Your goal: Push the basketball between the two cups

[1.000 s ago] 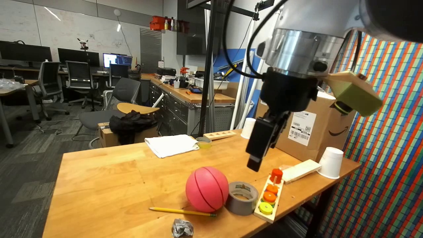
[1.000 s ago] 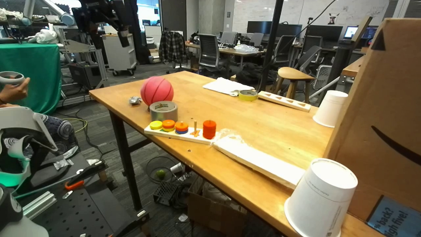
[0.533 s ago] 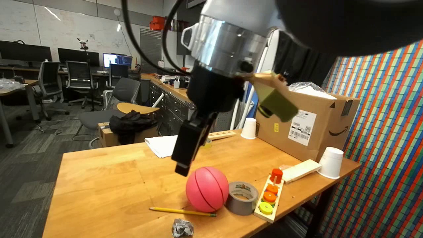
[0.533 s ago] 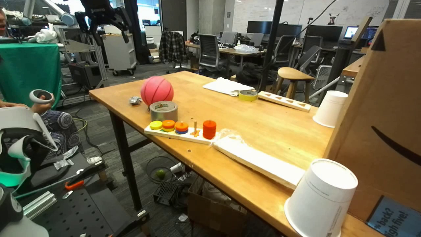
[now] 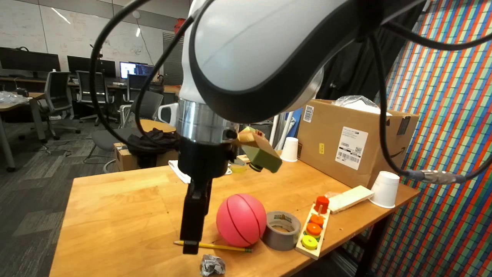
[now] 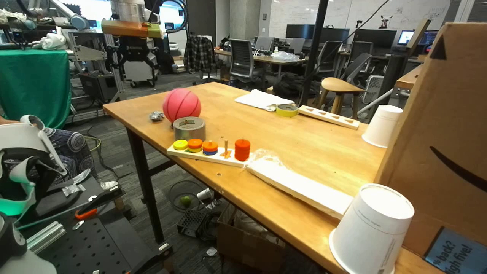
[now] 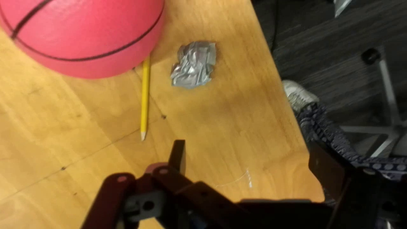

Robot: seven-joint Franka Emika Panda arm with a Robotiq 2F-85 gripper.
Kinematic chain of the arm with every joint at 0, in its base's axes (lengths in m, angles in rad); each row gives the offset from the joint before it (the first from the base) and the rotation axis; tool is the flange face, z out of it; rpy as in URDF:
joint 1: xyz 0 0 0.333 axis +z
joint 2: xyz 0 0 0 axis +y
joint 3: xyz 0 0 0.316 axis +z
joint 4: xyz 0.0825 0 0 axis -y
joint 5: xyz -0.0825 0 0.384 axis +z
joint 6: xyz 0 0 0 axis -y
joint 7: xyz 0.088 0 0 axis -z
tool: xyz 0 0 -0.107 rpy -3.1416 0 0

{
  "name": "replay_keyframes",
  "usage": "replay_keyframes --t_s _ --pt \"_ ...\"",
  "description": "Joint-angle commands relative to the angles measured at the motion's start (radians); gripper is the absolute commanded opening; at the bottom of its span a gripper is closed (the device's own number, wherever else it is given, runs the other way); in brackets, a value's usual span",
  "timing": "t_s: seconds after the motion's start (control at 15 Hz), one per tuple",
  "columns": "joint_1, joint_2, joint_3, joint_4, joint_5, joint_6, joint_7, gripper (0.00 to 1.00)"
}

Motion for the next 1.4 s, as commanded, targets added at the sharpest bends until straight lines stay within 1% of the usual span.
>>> replay_keyframes --t_s 0.0,0.07,0.2,0.33,0.53,0.73,0.93,1.0,1.07,1.2,1.33 --pt "-0.019 0.042 0.004 0.050 0.009 -0.194 -0.118 1.00" --pt "-0.027 0.060 0.003 0.064 -0.009 -0.253 -0.136 1.00" --pt "-0.045 0.077 -0.002 0.073 -0.039 -0.315 -0.189 1.00" --pt "-0.067 0.096 -0.007 0.088 -0.075 -0.359 -0.214 1.00" --pt "-0.100 0.125 -0.018 0.093 -0.073 -0.383 -0.262 1.00" --pt "-0.135 0.160 -0.032 0.098 -0.059 -0.383 -0.295 1.00" --pt "-0.179 0.161 -0.066 0.123 -0.095 -0.373 -0.294 1.00" --pt "-0.195 0.153 -0.082 0.132 -0.124 -0.366 -0.290 1.00" --pt "-0.213 0.145 -0.103 0.152 -0.179 -0.361 -0.277 1.00" --pt "-0.252 0.134 -0.150 0.188 -0.340 -0.367 -0.256 1.00" --pt "-0.300 0.122 -0.202 0.217 -0.478 -0.366 -0.257 1.00"
